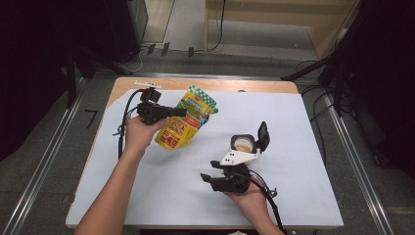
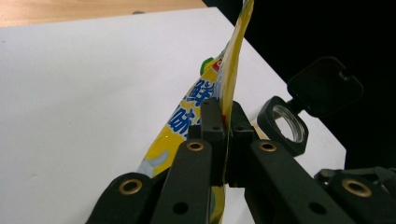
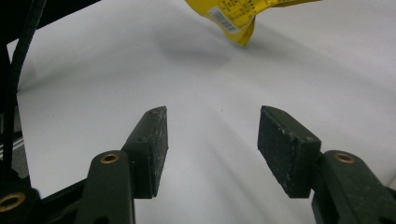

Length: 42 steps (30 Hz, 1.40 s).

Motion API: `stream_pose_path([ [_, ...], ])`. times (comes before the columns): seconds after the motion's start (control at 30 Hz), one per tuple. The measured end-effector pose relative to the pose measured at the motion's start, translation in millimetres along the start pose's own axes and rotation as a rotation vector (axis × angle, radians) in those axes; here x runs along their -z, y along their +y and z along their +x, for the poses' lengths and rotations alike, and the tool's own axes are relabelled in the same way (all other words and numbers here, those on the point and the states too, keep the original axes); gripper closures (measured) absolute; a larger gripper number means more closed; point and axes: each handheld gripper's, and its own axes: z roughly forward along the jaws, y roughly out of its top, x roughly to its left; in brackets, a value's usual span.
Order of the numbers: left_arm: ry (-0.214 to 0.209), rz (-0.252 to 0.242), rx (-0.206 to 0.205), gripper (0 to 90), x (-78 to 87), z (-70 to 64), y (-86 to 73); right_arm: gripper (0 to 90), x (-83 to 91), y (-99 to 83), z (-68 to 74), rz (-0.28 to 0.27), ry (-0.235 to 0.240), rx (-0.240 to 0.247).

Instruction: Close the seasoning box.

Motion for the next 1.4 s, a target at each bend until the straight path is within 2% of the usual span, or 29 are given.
stream_pose_path([
  [0.1, 0.008, 0.010, 0.000, 89.8, -4.2, 5.8, -1.4, 44.0, 2.1, -0.6, -0.9, -0.005, -0.007, -0.007],
  [0.13, -0.009, 0.001, 0.005, 89.8, -4.2, 7.8, -2.0, 43.9, 2.5, -0.8, -1.4, -0.006, -0.008, -0.009],
  [0.23, -0.012, -0.011, 0.012, 89.8, -2.6, 9.9, -3.6, 44.0, 3.3, -1.2, -2.4, -0.006, -0.015, -0.012],
  [0.43, 0.011, -0.014, -0.014, 89.5, 2.9, 6.4, -8.7, 44.0, 4.4, -0.1, -2.3, -0.008, -0.019, -0.004],
  [0.73, 0.023, -0.001, -0.040, 89.3, 9.6, 1.4, -16.3, 44.0, 4.3, 2.3, -2.9, -0.012, -0.011, 0.007],
  [0.9, 0.036, 0.009, -0.053, 89.0, 14.0, -0.9, -20.5, 44.0, 3.7, 2.9, -3.5, -0.009, -0.004, -0.004],
  [1.23, 0.022, 0.002, -0.036, 87.9, 24.8, -1.1, -34.1, 44.0, -0.1, 5.2, -3.3, -0.004, 0.009, 0.002],
  [1.4, 0.032, 0.002, -0.035, 87.4, 32.3, -1.4, -42.4, 44.0, -0.7, 6.1, -3.0, -0.006, 0.014, 0.005],
])
